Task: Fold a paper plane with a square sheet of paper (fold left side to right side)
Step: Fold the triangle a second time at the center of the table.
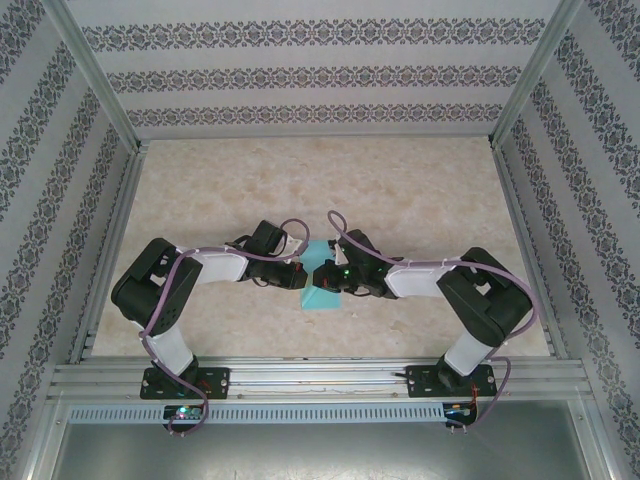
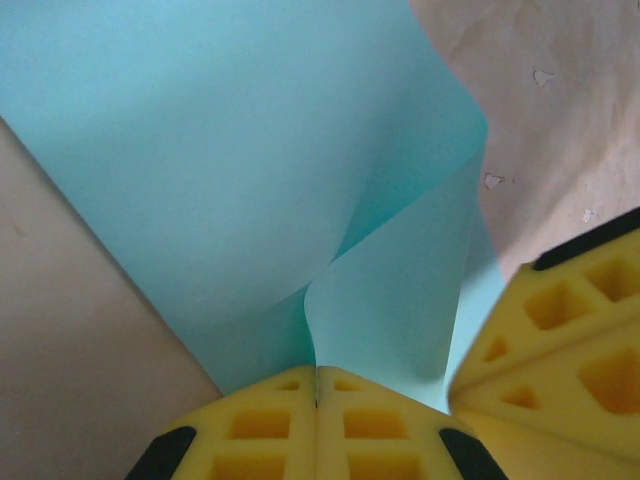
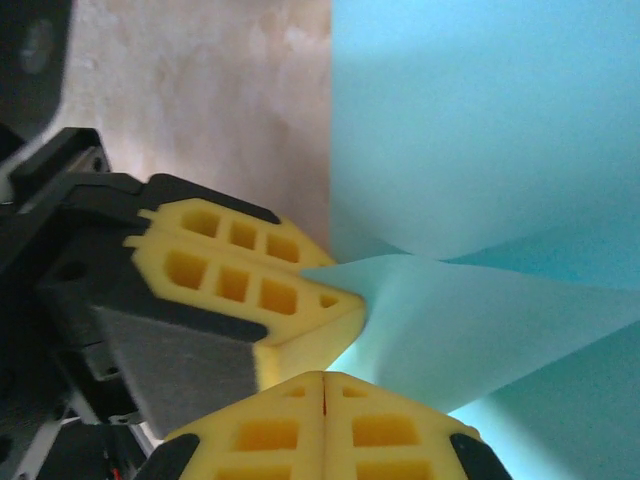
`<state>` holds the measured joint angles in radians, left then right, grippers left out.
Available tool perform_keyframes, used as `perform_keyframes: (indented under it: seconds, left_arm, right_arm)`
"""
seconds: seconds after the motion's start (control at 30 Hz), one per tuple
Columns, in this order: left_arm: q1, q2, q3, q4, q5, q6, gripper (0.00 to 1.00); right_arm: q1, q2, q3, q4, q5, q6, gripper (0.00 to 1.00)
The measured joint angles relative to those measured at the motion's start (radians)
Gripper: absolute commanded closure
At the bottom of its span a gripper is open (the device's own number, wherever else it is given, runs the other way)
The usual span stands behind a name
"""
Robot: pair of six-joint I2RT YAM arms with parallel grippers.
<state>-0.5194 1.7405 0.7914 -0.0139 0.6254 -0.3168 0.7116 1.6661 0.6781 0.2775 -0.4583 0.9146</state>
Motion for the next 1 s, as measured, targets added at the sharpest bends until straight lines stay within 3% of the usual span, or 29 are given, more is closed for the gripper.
perform_keyframes:
  seconds: [0.83,1.0]
  left_arm:
    - [0.001,0.013,0.014,-0.001,0.002,0.001,1.0]
    - [0.002,0.013,0.014,-0.001,0.003,0.0,0.92]
  right_arm:
    - [0.0,0.046,-0.025,0.008,0.04,0.0,1.0]
    - [0.0,0.046,-0.039,0.033,0.04,0.004,1.0]
